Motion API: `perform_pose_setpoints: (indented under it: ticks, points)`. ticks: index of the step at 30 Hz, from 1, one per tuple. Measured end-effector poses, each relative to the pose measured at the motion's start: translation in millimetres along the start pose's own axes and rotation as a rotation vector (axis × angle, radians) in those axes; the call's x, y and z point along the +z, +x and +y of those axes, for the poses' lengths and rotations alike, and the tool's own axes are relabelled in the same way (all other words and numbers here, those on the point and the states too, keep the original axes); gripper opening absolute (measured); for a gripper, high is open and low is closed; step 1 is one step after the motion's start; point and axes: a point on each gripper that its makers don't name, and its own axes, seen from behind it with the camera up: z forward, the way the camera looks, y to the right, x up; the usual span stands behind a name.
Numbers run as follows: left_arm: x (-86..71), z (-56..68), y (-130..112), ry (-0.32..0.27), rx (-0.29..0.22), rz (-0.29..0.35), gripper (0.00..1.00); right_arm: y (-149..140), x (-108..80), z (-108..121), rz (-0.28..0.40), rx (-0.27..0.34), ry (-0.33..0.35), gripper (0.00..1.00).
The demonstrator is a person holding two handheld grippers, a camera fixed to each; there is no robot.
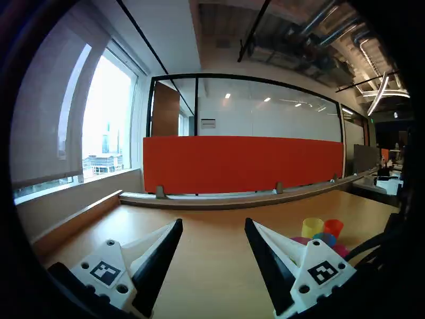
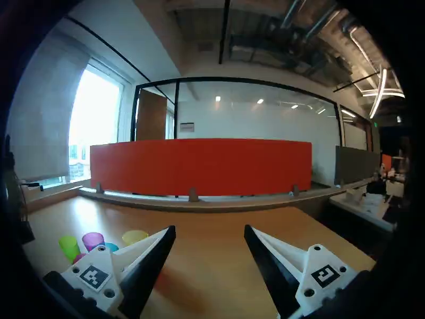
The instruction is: Pour water
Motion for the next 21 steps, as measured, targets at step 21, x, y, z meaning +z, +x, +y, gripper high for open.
perform_pose_setpoints:
  ticks: [21]
  points:
    - [12.8, 0.5, 66.1, -0.064, -0.018, -0.053, 0.86, 97.6, 8.4, -29.4, -0.005, -0.045, 0.108, 1.0]
